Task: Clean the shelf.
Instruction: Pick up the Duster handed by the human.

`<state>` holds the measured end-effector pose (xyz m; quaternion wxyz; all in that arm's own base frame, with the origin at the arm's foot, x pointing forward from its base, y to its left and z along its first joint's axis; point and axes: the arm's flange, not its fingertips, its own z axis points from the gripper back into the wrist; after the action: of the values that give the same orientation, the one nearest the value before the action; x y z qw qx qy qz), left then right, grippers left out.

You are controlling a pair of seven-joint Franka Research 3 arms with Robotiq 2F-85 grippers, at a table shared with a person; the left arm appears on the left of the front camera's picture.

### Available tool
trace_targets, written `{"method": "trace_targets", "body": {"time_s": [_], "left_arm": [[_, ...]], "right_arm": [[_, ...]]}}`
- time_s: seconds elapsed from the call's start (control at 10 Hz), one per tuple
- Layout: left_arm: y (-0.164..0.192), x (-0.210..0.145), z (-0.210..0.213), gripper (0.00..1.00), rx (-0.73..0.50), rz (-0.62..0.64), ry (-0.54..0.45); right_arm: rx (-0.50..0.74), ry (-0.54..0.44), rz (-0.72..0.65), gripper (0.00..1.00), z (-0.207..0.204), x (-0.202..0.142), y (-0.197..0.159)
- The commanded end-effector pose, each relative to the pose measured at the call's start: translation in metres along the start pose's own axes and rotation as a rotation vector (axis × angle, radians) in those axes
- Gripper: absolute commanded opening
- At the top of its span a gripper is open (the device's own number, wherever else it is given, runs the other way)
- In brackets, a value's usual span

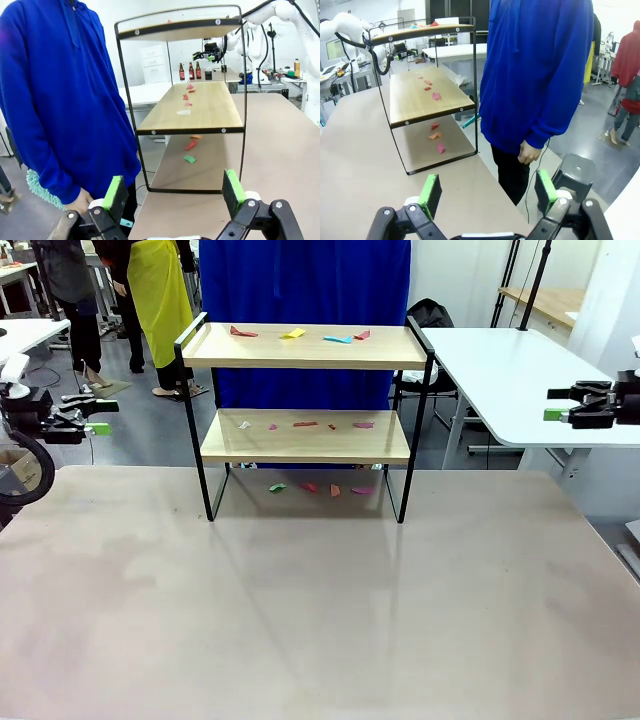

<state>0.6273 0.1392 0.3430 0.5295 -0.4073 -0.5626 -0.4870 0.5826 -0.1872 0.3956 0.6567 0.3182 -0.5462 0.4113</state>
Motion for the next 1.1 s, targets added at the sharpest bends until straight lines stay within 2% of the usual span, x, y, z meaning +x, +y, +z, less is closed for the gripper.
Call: {"method": "trace_targets", "body": {"time_s": [0.0, 0.5, 0.6, 1.0], "left_arm": [[-0.0083, 0.0186, 0.0011, 1.00, 0.016, 0.020, -0.012], [-0.0075, 0.0231, 0.0038, 1.00, 0.043, 0.035, 0.002], [-0.0030, 0.0218, 0.0044, 1.00, 0.010, 0.002, 0.003], [-0.0030, 0.0218, 0.0044, 1.00, 0.010, 0.002, 0.003]], "right_arm": [[-0.008, -0.027, 0.018, 1.00, -0.0003, 0.0076, 0.0083], [0.000, 0.012, -0.007, 1.00, -0.0005, 0.0126, 0.0116], [-0.004, -0.005, 0.016, 1.00, 0.0026, 0.0109, 0.0020], [-0.004, -0.005, 0.016, 1.00, 0.0026, 0.0109, 0.0020]]}}
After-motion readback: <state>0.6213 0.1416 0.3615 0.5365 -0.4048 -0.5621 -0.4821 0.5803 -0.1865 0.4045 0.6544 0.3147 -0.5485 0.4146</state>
